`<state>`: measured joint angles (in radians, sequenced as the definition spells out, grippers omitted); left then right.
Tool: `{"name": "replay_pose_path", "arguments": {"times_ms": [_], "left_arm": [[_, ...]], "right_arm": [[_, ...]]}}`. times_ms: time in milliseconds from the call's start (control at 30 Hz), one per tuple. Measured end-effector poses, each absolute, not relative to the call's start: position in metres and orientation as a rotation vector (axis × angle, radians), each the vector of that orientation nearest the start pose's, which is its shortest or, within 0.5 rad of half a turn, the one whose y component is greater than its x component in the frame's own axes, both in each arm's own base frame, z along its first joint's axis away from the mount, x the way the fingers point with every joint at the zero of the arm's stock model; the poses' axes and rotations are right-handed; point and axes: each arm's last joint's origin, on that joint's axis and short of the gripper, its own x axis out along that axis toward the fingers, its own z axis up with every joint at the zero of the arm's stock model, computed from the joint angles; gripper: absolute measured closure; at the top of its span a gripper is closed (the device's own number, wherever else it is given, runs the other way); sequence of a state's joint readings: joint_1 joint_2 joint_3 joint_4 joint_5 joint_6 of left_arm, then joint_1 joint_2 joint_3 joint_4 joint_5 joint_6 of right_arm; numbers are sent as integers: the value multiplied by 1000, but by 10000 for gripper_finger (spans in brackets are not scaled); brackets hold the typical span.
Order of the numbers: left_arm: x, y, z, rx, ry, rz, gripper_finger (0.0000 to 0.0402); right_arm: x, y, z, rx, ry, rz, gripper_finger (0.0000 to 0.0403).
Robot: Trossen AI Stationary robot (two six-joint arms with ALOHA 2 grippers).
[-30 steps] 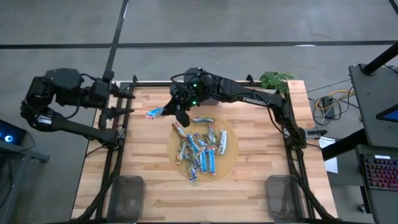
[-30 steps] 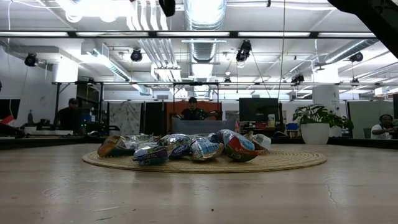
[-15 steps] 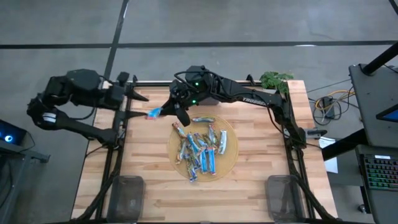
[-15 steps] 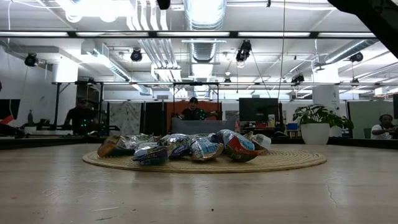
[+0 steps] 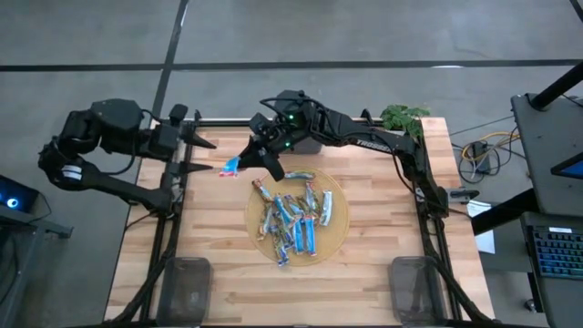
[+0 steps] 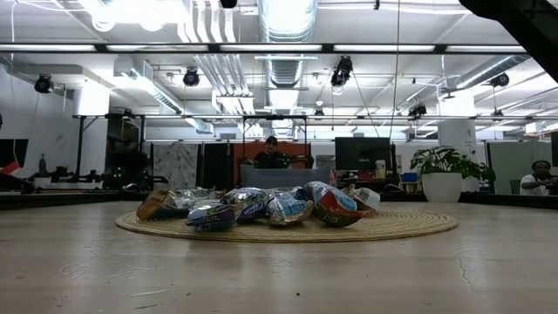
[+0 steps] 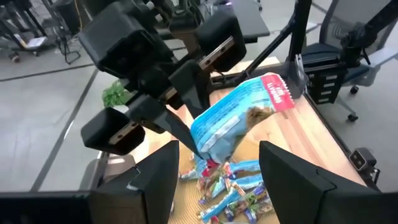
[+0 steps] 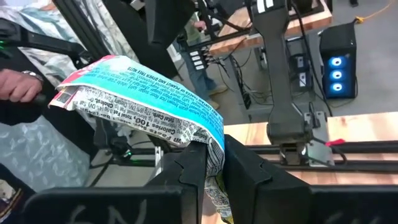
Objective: Pick and place Granola Bars by type
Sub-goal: Put the red granola bar into the left black bin
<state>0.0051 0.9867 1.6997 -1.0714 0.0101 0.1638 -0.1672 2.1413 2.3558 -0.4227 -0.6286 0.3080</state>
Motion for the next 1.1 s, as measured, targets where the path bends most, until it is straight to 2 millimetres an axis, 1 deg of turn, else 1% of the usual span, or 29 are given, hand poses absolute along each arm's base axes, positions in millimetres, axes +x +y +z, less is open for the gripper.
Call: {"name": "replay_pose_path", "arguments": {"times_ms": [100, 267, 567, 900, 1100], "left_arm": [[114, 0, 495, 162, 364, -35, 197], [124, 0, 494, 191, 368, -41, 197], [133, 0, 497, 206, 328, -40, 197], [147, 0, 494, 203, 360, -42, 198], [153, 1, 495, 198, 342, -39, 212]], "right_arm": [[474, -64, 421, 389, 241, 429, 365], [473, -65, 427, 393, 200, 432, 365], [472, -69, 428, 409, 195, 422, 365], [473, -69, 431, 415, 169, 426, 365], [473, -69, 431, 415, 168, 427, 365]]}}
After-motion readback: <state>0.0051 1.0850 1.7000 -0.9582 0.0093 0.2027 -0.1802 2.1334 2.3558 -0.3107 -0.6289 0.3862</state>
